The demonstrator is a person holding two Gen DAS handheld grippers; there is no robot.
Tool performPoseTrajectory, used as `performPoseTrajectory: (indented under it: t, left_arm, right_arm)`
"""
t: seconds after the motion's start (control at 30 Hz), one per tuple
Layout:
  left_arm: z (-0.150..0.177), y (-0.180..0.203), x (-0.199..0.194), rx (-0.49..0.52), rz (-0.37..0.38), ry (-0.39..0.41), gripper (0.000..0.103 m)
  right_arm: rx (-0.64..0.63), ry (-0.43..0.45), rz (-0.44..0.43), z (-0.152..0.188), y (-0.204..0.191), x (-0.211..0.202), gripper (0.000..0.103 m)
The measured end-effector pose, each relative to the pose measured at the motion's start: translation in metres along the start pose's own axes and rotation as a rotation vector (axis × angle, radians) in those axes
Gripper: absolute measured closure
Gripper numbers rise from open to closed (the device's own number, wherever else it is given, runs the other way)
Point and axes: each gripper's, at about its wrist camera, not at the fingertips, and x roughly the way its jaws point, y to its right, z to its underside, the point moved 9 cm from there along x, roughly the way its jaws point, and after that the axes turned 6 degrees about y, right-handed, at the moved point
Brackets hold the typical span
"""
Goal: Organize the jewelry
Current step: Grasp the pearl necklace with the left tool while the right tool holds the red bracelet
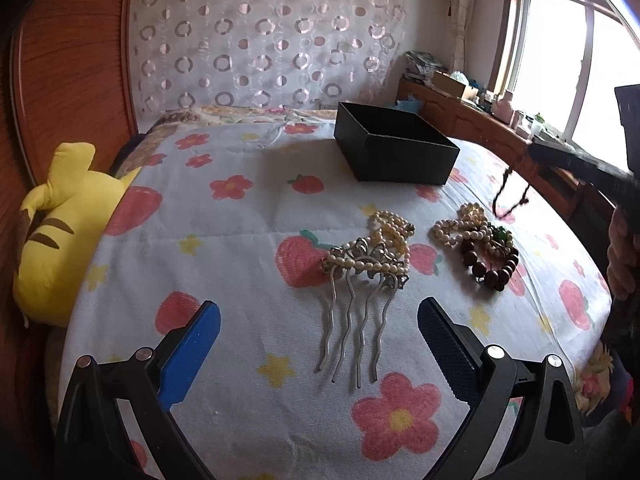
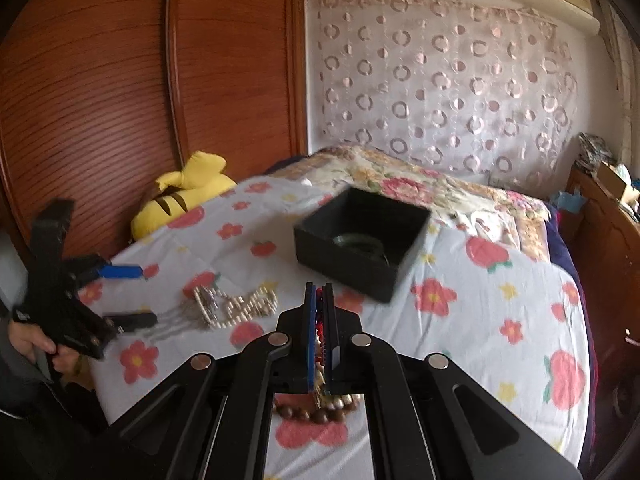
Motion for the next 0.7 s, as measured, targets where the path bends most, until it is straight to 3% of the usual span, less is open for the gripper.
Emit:
performPoseTrajectory:
  t: [0.3, 0.57, 0.7]
  left_arm:
    - [-0.028, 0.018, 0.002, 0.117, 0.035, -0.006, 0.008]
    - [-0.054, 0.059, 0.036, 0.253, 0.140, -0.124, 0.023]
    - [-0.056, 0.067, 0.068, 0.263, 0.166, -0.228, 0.041]
  right_arm:
    - [0.074, -0.027, 0.024, 0.035, 0.019, 0.003, 0.099]
    - [0.104, -0.008, 0.032, 0.039, 0.028, -0.005, 0.099]
    - [0.106, -0.001, 0.031, 0.038, 0.028, -0.007, 0.099]
